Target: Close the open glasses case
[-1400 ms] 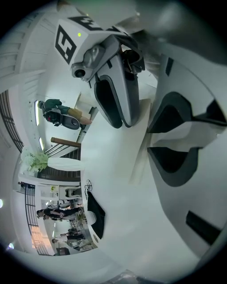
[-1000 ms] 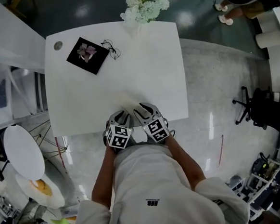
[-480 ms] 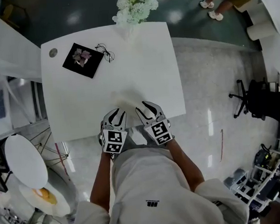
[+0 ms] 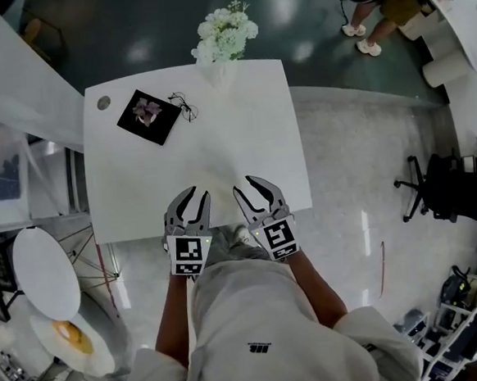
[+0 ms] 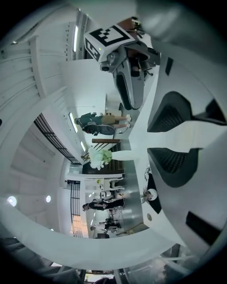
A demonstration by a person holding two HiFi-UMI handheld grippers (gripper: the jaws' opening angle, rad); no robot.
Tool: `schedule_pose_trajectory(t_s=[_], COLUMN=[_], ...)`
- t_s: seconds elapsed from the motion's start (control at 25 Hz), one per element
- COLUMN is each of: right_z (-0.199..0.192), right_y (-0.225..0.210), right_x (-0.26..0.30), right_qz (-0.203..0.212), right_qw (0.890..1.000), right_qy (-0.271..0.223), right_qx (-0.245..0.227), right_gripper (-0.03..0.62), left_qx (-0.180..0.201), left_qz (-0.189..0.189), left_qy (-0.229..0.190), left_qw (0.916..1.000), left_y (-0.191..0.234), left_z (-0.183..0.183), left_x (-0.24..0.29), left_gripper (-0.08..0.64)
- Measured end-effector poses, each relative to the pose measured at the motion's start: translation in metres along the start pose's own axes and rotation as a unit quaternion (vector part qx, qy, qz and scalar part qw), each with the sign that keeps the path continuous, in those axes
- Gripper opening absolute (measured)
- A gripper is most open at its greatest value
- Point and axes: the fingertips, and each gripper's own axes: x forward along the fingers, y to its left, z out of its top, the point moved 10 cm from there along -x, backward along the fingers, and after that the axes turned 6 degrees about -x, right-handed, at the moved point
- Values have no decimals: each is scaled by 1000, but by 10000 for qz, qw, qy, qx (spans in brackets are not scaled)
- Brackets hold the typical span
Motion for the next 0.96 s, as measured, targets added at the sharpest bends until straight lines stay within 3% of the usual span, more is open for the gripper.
schedule_pose_trajectory(t_s=[0.4,0.56,0.96], right_z=[32,37,52], right_y=[-11,-11,-6], right_x=[-73,-98,-102], right_qz=[95,50,-15], right_qw=[9948,9947,9944], right_qy=[-1008,-1011,-1054], right_qx=[-73,173,29], right_gripper=[144,144,143], left_qx=[199,250,389], left_qz=[586,711,792], left_qy=[-726,-814,-953], left_qw=[9954,9938,9915], left_y=[-57,-77,-72], left_z=[55,61,65], left_x=[-53,-72,-85], left_gripper=[123,123,123])
